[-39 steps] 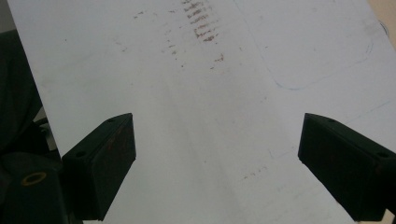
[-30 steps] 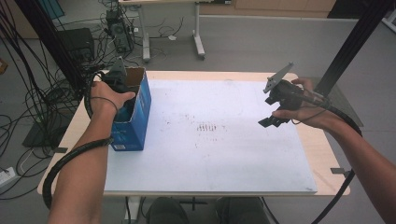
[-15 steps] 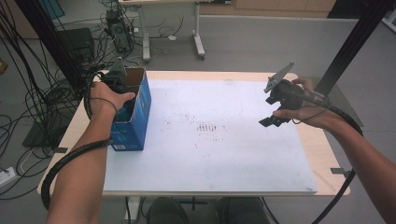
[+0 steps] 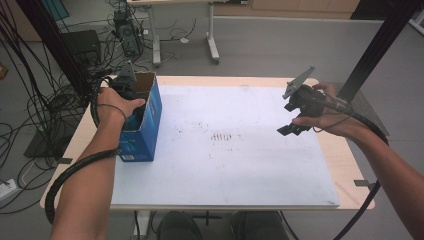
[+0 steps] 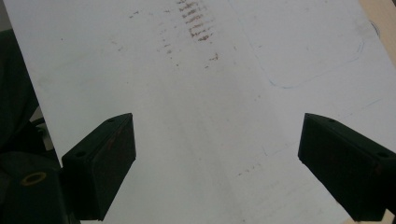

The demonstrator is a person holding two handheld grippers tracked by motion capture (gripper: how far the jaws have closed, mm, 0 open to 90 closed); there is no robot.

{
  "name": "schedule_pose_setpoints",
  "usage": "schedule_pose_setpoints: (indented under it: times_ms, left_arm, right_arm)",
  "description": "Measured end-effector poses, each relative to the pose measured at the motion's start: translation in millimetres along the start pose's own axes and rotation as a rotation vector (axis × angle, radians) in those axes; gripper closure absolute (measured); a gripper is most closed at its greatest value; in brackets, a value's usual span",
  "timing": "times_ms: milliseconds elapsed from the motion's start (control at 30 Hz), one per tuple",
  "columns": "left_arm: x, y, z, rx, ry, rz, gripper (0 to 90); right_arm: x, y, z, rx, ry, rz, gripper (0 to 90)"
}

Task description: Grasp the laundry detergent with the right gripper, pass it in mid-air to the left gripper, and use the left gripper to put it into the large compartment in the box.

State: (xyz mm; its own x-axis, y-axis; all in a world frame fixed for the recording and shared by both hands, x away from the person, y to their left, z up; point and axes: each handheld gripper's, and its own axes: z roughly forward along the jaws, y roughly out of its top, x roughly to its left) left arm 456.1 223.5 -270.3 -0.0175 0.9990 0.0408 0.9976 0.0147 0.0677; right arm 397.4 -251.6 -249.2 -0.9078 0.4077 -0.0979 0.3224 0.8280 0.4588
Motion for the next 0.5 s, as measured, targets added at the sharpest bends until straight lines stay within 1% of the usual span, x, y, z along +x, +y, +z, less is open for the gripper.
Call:
schedule_pose_setpoints:
  times_ms: [500]
  left_arm:
    - [0.5, -0.8, -0.1, -0.003, -0.002, 0.003, 36.7]
  right_arm:
    - [0.7, 1.6, -2.1, -0.003, -0.001, -0.008, 11.2]
